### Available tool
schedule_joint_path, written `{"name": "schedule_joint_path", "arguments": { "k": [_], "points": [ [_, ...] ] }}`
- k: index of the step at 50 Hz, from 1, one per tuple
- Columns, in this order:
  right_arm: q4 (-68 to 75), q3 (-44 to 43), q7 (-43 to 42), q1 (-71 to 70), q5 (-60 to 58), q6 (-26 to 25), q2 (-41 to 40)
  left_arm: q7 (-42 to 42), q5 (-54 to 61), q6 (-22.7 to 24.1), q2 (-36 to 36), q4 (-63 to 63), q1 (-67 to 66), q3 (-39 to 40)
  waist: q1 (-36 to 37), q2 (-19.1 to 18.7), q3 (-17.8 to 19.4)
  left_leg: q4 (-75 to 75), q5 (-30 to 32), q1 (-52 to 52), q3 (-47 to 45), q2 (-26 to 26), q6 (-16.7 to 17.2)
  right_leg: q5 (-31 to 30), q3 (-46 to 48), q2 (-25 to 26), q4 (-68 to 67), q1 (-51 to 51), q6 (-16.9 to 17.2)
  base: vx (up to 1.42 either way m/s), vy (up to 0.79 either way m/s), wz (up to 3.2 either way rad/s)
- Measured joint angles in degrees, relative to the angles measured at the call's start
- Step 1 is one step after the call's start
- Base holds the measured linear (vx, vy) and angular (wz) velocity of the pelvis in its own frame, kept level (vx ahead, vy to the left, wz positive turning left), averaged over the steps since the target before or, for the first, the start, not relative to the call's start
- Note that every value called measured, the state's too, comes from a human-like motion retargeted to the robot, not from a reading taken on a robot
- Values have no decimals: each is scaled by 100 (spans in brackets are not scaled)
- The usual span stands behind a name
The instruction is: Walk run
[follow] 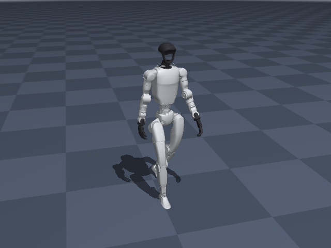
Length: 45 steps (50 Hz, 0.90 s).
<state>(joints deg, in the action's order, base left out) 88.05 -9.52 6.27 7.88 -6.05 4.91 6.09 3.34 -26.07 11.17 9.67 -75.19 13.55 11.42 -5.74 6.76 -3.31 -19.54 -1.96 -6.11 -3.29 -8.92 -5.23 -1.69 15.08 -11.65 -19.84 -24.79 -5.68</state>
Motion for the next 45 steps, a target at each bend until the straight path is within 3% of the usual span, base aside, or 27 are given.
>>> {"name": "schedule_joint_path", "arguments": {
  "k": [3,7,9,14,20,22,25,35,40,45],
  "points": [
    [-96,119,-83,-176,180,120,44,-162,-172,-40,-189,-409,-391,-37,154,261,85,-1148,612,374,-217,-127,15,118,0,-187,301,483,3,54,-11,20],
    [-416,166,-195,-426,318,242,100,-620,-574,144,-198,-1045,-941,-366,303,569,121,-2128,41,1015,-620,-181,-236,213,40,-469,521,842,47,47,-9,29],
    [-613,168,-245,-573,405,307,116,-903,-1037,224,-193,-1191,-1202,-387,391,594,167,-1923,-107,1223,-650,-120,-94,200,130,-425,705,1007,26,21,-4,16],
    [-1146,288,-149,-793,613,386,165,-926,-1204,124,-273,-1438,-1736,19,656,321,256,-235,-391,1347,62,-79,417,212,356,104,1116,1400,-76,27,-7,-5],
    [-1413,408,-102,-945,448,360,193,100,-640,-198,-311,-1705,-1953,464,917,-182,396,1210,-485,1105,637,232,685,377,296,824,1425,1973,-122,28,1,-42],
    [-1361,450,-90,-920,423,357,180,242,-547,-269,-341,-1667,-1967,489,929,-293,388,1338,84,1000,609,327,566,384,233,973,1605,2215,-92,34,9,-39],
    [-1159,409,-88,-772,367,346,135,329,-491,-390,-366,-1528,-1942,432,882,-393,235,1479,-24,839,384,381,280,392,219,1095,1854,2506,-18,35,9,-14],
    [-460,90,-23,-237,237,168,52,374,-332,-355,-420,-598,-1399,-16,861,-381,-20,1705,-103,528,386,379,179,411,306,991,1814,2727,209,19,7,6],
    [-394,101,-103,-280,37,46,99,478,-383,-362,-370,-509,-1082,-304,708,-362,5,1649,-241,536,213,407,114,380,135,933,1674,2571,246,1,3,-35],
    [-785,321,-39,-505,-46,93,116,535,-470,-306,-231,-398,-961,-393,777,-462,195,1733,-491,497,-599,675,95,534,-665,1015,722,1777,188,-14,-5,-170]
  ]
}}
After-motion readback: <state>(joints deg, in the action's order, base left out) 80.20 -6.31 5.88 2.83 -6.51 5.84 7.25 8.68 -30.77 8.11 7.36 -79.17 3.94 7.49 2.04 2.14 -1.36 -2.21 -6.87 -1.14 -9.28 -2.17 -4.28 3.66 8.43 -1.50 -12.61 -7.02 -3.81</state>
